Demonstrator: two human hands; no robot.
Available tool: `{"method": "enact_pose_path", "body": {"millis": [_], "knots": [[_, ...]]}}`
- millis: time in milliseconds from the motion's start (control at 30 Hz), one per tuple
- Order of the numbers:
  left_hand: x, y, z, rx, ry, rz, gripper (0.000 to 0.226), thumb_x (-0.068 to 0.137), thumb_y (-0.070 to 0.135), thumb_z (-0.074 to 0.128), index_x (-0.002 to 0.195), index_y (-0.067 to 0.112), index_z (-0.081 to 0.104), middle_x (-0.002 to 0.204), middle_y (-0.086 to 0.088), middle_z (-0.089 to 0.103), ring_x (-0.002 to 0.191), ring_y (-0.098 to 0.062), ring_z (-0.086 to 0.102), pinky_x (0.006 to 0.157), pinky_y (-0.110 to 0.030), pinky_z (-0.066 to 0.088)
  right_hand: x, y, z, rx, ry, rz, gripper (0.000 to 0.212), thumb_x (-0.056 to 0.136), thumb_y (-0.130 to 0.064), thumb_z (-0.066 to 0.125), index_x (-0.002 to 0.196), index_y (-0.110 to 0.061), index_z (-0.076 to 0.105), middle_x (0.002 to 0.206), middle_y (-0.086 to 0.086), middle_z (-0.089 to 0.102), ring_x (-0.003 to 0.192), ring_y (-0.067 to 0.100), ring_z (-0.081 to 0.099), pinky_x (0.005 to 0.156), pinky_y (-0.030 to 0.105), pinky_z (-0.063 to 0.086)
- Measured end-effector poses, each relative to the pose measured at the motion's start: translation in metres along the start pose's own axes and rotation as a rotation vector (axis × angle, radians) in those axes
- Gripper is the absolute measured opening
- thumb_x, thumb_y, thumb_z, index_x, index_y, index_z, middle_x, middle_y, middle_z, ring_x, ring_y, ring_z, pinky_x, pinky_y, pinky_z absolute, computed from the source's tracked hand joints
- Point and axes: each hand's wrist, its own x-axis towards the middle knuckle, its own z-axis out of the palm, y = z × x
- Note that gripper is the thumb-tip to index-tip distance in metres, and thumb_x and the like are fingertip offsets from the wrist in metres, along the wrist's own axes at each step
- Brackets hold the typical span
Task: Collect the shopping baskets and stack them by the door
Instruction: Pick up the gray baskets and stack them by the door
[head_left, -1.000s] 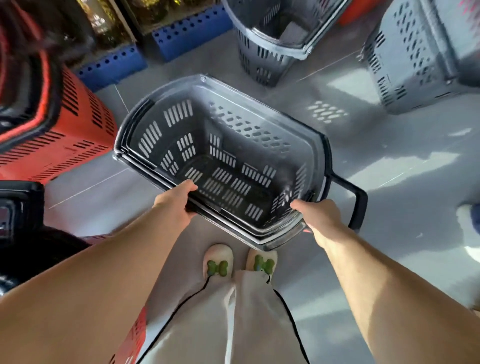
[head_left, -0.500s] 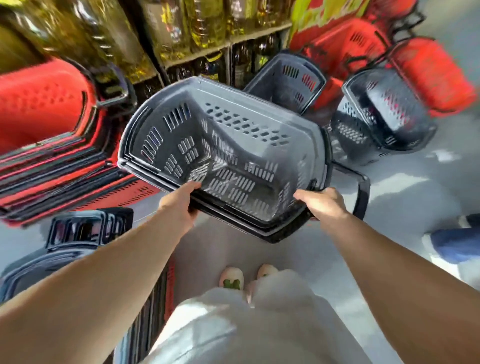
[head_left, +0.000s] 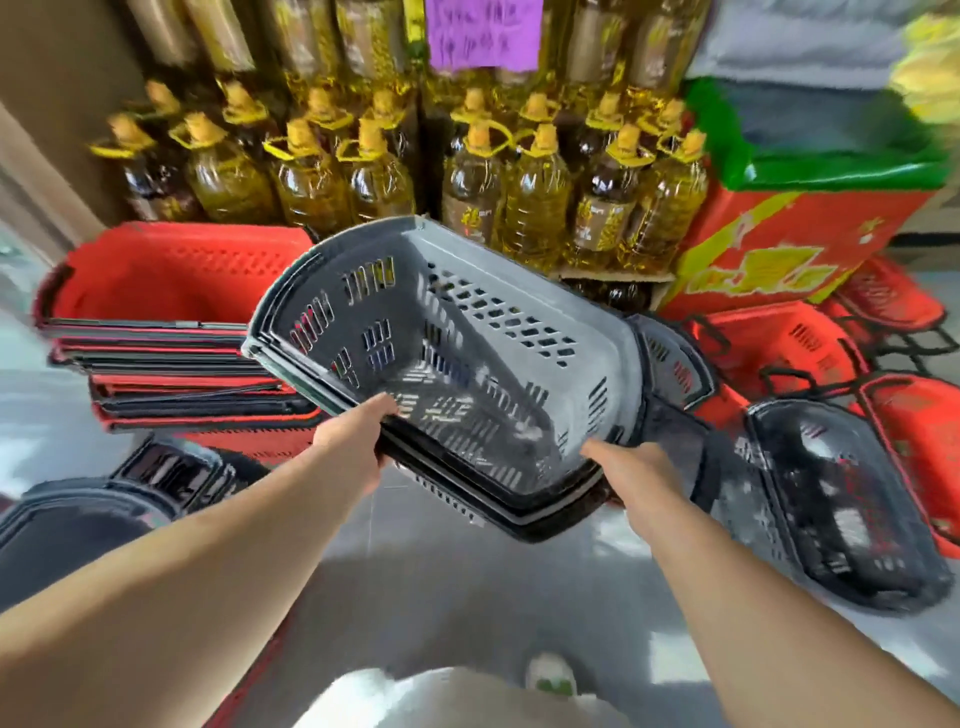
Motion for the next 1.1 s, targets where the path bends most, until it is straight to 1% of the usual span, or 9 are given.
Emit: {"method": "enact_pose_path", "body": {"millis": [33,133,400,467,567,667,800,1000,1100], "knots": [[-0.007,0.001,0.004,-0.045,0.037,0.012,0.023,0.065,0.013,0.074,0.071,0.012,0.052,0.061,-0.002,0.053,0.050,-0.013,0.054,0.047,-0.022,0.043,0.007,-0.013,-0.006,-0.018,-0.026,-0.038,0.038,0.043,-0.043,0.073,0.061,-0.011,0.062,0.047,-0.002,0.062,0.046,0.017,0.062,0.048,0.030,0.056],[-0.025,0.002,0.009,-0.129,0.112,0.053,0.022,0.065,0.014,0.074,0.071,0.010,0.053,0.062,-0.003,0.054,0.048,-0.013,0.053,0.045,-0.021,0.041,0.021,-0.041,-0.015,-0.066,-0.081,-0.125,0.037,0.049,-0.041,0.075,0.065,-0.011,0.062,0.059,0.005,0.066,0.054,0.023,0.065,0.055,0.037,0.059],[-0.076,0.010,-0.035,-0.373,0.235,0.237,0.013,0.075,0.010,0.071,0.073,0.008,0.058,0.060,-0.004,0.055,0.028,-0.004,0.051,0.033,-0.012,0.040,0.020,-0.122,0.016,-0.247,-0.271,-0.384,0.059,0.032,-0.052,0.068,0.073,-0.011,0.060,0.064,0.002,0.065,0.057,0.024,0.065,0.064,0.043,0.060],[-0.082,0.015,-0.060,-0.440,0.306,0.255,0.015,0.072,0.010,0.073,0.073,0.007,0.057,0.061,-0.007,0.054,0.036,-0.008,0.056,0.042,-0.016,0.048,0.005,-0.137,0.038,-0.268,-0.334,-0.461,0.062,0.033,-0.053,0.066,0.077,-0.011,0.061,0.066,0.003,0.066,0.056,0.023,0.065,0.061,0.044,0.061],[-0.086,0.021,-0.109,-0.541,0.344,0.271,0.014,0.067,0.012,0.074,0.074,0.007,0.062,0.070,-0.009,0.065,0.058,-0.018,0.065,0.073,-0.029,0.059,-0.024,-0.158,0.082,-0.300,-0.435,-0.553,0.068,0.031,-0.053,0.064,0.083,-0.010,0.062,0.075,0.004,0.068,0.059,0.024,0.065,0.054,0.035,0.058],[-0.087,0.023,-0.161,-0.588,0.432,0.269,0.020,0.067,0.017,0.075,0.083,0.008,0.066,0.075,-0.008,0.066,0.054,-0.014,0.064,0.060,-0.023,0.057,-0.063,-0.174,0.129,-0.347,-0.550,-0.616,0.065,0.031,-0.050,0.064,0.083,-0.012,0.061,0.078,0.004,0.068,0.064,0.026,0.066,0.061,0.041,0.060],[-0.087,0.020,-0.219,-0.684,0.492,0.289,0.016,0.077,0.013,0.070,0.091,0.009,0.064,0.082,-0.006,0.064,0.066,-0.015,0.062,0.049,-0.020,0.053,-0.110,-0.181,0.187,-0.401,-0.653,-0.704,0.060,0.031,-0.050,0.066,0.078,-0.014,0.058,0.076,0.006,0.067,0.066,0.029,0.067,0.065,0.045,0.060],[-0.095,-0.002,-0.302,-0.900,0.618,0.221,0.020,0.074,0.011,0.074,0.087,0.007,0.060,0.084,-0.010,0.068,0.076,-0.019,0.067,0.060,-0.027,0.053,-0.176,-0.171,0.268,-0.496,-0.763,-0.866,0.057,0.030,-0.054,0.065,0.067,-0.011,0.068,0.055,-0.001,0.067,0.052,0.023,0.065,0.060,0.038,0.059],[-0.097,-0.017,-0.332,-0.983,0.698,0.232,0.021,0.072,0.008,0.074,0.085,0.005,0.057,0.076,-0.009,0.066,0.065,-0.018,0.067,0.052,-0.028,0.053,-0.206,-0.163,0.298,-0.542,-0.844,-0.892,0.058,0.031,-0.054,0.067,0.069,-0.010,0.067,0.060,0.002,0.069,0.055,0.025,0.067,0.058,0.043,0.060]]}}
